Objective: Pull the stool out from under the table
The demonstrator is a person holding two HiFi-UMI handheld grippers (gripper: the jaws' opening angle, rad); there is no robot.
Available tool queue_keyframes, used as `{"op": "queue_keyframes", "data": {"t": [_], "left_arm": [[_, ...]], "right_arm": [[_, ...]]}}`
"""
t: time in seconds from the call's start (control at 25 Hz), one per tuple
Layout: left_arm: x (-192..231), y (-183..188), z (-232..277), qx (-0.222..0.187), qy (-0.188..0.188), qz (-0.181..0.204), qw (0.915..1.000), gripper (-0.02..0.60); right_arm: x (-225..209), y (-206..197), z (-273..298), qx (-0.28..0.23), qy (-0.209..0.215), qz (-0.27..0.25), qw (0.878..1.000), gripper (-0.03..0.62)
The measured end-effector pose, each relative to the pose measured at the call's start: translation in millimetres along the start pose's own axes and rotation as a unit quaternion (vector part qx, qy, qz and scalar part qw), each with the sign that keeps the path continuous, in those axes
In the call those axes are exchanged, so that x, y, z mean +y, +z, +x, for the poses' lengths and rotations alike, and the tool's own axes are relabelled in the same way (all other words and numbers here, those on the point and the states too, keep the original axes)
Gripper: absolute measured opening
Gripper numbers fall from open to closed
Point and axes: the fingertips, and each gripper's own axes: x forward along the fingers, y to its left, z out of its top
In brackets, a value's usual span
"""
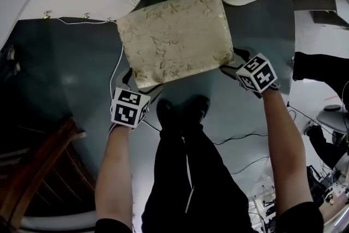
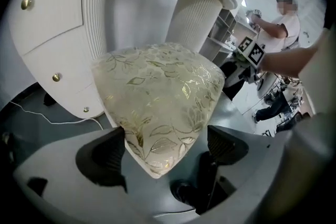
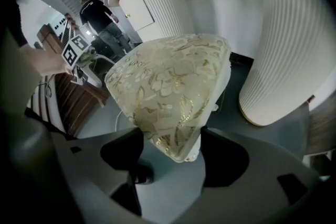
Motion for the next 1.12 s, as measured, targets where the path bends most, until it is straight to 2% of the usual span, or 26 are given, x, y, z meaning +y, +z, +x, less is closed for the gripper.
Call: {"op": "queue_keyframes", "data": {"t": [0.04, 0.12, 0.24, 0.32, 0.44, 0.6, 0.76, 0.84, 1.0, 1.12], "left_arm": [[1, 1, 2, -0.001, -0.004, 0.011, 0.9999, 0.485], [-8, 0, 0, 0.016, -0.022, -0.007, 0.9996, 0.483], [-30, -12, -25, 0.099, -0.051, -0.057, 0.9922, 0.483], [-20, -7, -29, 0.132, -0.045, -0.055, 0.9887, 0.466], [-10, 5, -26, 0.137, -0.045, -0.036, 0.9888, 0.466], [-7, 21, -34, 0.153, -0.072, -0.031, 0.9851, 0.466], [-1, 18, -28, 0.163, -0.094, -0.063, 0.9801, 0.465], [-7, 5, -26, 0.174, -0.102, -0.064, 0.9773, 0.456], [-9, -2, -32, 0.188, -0.097, -0.083, 0.9738, 0.452], [6, 7, -42, 0.175, -0.070, -0.127, 0.9738, 0.346]], "right_arm": [[-5, 2, 1, -0.003, -0.003, -0.006, 1.000, 0.341], [-9, 0, -4, 0.026, 0.013, -0.001, 1.000, 0.337], [17, -20, -19, 0.110, 0.074, 0.058, 0.990, 0.327], [26, -19, -19, 0.137, 0.099, 0.080, 0.982, 0.328], [27, -13, -24, 0.147, 0.103, 0.097, 0.979, 0.328], [34, -6, -41, 0.149, 0.082, 0.140, 0.975, 0.325], [36, -14, -31, 0.162, 0.081, 0.153, 0.972, 0.324], [35, -19, -26, 0.174, 0.084, 0.143, 0.971, 0.324], [30, -21, -23, 0.175, 0.086, 0.130, 0.972, 0.319], [29, -24, -28, 0.172, 0.089, 0.159, 0.968, 0.311]]}}
